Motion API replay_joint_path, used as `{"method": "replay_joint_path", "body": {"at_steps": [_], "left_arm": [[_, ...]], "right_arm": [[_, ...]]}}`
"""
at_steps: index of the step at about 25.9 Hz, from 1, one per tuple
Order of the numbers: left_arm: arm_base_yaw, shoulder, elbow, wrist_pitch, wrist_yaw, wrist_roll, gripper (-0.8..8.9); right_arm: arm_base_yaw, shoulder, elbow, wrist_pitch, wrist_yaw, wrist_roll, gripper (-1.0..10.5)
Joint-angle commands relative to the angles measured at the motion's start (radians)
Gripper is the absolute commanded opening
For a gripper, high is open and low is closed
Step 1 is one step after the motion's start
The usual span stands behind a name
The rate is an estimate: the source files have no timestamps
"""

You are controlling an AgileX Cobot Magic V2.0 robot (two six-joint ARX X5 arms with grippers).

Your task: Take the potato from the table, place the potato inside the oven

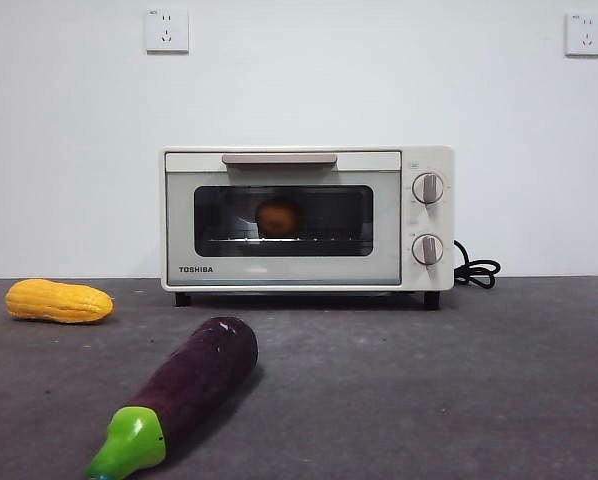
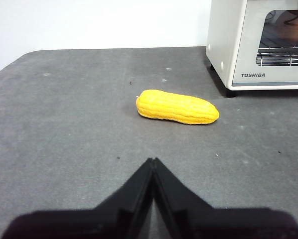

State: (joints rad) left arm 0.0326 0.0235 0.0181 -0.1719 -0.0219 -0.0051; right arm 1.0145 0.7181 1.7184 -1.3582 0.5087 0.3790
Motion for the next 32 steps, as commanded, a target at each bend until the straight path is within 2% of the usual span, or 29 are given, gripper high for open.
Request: {"method": "replay_joint_path", "body": {"at_steps": [1, 4, 5, 6, 8, 11, 14, 16, 18, 19, 21, 23, 25, 28, 29, 30, 32], "left_arm": [[0.004, -0.001, -0.01, 0.007, 0.003, -0.007, -0.04], [0.004, -0.001, -0.01, 0.007, 0.003, -0.007, -0.04], [0.004, -0.001, -0.01, 0.007, 0.003, -0.007, -0.04], [0.004, -0.001, -0.01, 0.007, 0.003, -0.007, -0.04], [0.004, -0.001, -0.01, 0.007, 0.003, -0.007, -0.04], [0.004, -0.001, -0.01, 0.007, 0.003, -0.007, -0.04], [0.004, -0.001, -0.01, 0.007, 0.003, -0.007, -0.04], [0.004, -0.001, -0.01, 0.007, 0.003, -0.007, -0.04], [0.004, -0.001, -0.01, 0.007, 0.003, -0.007, -0.04], [0.004, -0.001, -0.01, 0.007, 0.003, -0.007, -0.04], [0.004, -0.001, -0.01, 0.007, 0.003, -0.007, -0.04], [0.004, 0.002, -0.01, 0.007, 0.002, -0.007, -0.04], [0.004, 0.004, -0.01, 0.007, 0.003, -0.007, -0.04], [0.004, 0.006, -0.01, 0.007, 0.003, -0.007, -0.04], [0.004, 0.008, -0.01, 0.007, 0.003, -0.007, -0.04], [0.004, 0.008, -0.01, 0.007, 0.003, -0.007, -0.04], [0.004, 0.008, -0.01, 0.007, 0.003, -0.007, -0.04]], "right_arm": [[0.002, -0.002, -0.006, -0.021, 0.043, -0.154, 0.0], [0.002, -0.002, -0.008, -0.021, 0.049, -0.182, 0.0], [0.002, -0.002, -0.009, -0.021, 0.05, -0.21, 0.0], [0.002, 0.002, -0.01, -0.021, 0.047, -0.271, 0.0], [0.006, 0.012, -0.01, -0.021, 0.047, -0.325, 0.0], [0.013, 0.026, -0.015, -0.02, 0.058, -0.339, 0.0], [0.009, 0.037, -0.051, -0.017, 0.103, -0.365, 0.0], [-0.025, 0.037, -0.114, -0.002, 0.111, -0.415, 0.0], [-0.096, 0.032, -0.212, 0.102, 0.085, -0.463, 0.0], [-0.151, 0.018, -0.276, 0.186, 0.04, -0.48, 0.0], [-0.269, -0.01, -0.417, 0.396, -0.111, -0.5, 0.0], [-0.394, -0.049, -0.581, 0.65, -0.325, -0.503, 0.0], [-0.523, -0.093, -0.769, 0.927, -0.581, -0.503, 0.0], [-0.686, -0.153, -1.02, 1.243, -0.914, -0.49, 0.0], [-0.738, -0.179, -1.094, 1.307, -0.991, -0.486, 0.0], [-0.778, -0.205, -1.151, 1.339, -1.032, -0.482, 0.0], [-0.862, -0.278, -1.262, 1.353, -1.039, -0.442, 0.0]]}}
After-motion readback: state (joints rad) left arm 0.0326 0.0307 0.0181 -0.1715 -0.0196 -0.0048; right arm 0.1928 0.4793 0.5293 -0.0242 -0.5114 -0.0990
